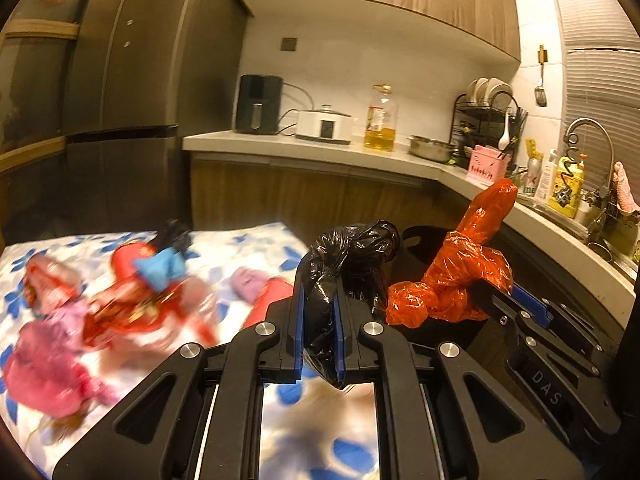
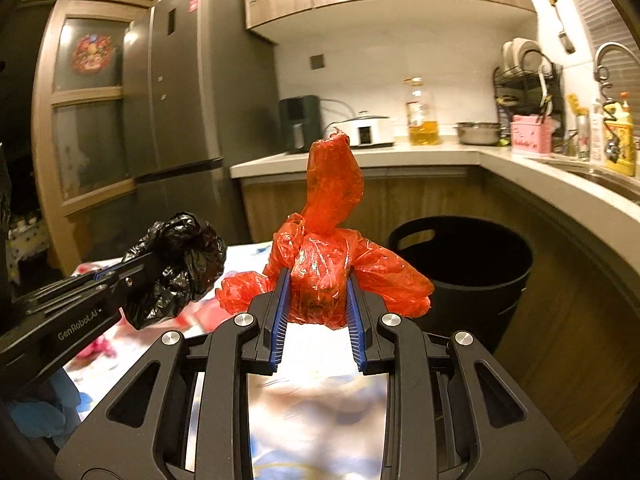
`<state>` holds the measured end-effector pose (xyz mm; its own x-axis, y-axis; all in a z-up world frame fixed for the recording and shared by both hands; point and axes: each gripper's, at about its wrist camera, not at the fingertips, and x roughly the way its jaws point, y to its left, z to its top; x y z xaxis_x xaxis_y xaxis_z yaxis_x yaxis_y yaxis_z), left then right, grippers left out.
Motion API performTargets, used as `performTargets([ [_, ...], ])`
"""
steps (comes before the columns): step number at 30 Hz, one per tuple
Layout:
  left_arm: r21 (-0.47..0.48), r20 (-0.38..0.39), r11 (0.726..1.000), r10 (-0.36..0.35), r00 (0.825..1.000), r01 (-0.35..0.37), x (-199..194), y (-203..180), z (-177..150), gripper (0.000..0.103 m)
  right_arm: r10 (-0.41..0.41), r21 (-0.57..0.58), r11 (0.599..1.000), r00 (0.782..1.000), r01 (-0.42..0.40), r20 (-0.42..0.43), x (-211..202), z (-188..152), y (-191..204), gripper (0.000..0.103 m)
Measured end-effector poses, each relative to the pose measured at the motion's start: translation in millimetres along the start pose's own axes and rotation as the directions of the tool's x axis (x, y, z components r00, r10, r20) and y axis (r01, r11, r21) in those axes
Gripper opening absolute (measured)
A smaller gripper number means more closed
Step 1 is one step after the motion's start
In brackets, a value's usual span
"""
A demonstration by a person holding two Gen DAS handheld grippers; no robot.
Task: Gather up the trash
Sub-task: 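Carry both bags over the black bin and open both grippers to drop them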
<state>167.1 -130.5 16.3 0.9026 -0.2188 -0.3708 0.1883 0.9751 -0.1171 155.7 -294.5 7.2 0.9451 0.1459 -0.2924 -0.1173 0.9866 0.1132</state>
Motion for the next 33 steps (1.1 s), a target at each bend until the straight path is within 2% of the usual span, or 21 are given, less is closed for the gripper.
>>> performTargets([
  [15, 0.041, 0.012, 0.993, -0.11, 0.994, 0.11, 68.8, -75.0, 38.5, 0.012, -0.164, 0.074, 0.984, 0.984, 0.16, 0.063, 22.3, 33.5, -86.9, 0.026],
  [27, 0.031, 0.005, 0.976, -0.216, 0.976, 0.216, 134.7, -119.4, 55.9, 0.012, -0.212, 0.121, 0.971, 0.976, 0.206, 0.042, 59.7, 48.4, -144.1, 0.027],
  [33, 0.042, 0.006, 0.97, -0.24, 0.971, 0.239, 159.1, -132.9, 58.9, 0.013, -0.228, 0.124, 0.967, 0.973, 0.224, 0.021, 80.3, 51.2, -160.8, 0.027],
])
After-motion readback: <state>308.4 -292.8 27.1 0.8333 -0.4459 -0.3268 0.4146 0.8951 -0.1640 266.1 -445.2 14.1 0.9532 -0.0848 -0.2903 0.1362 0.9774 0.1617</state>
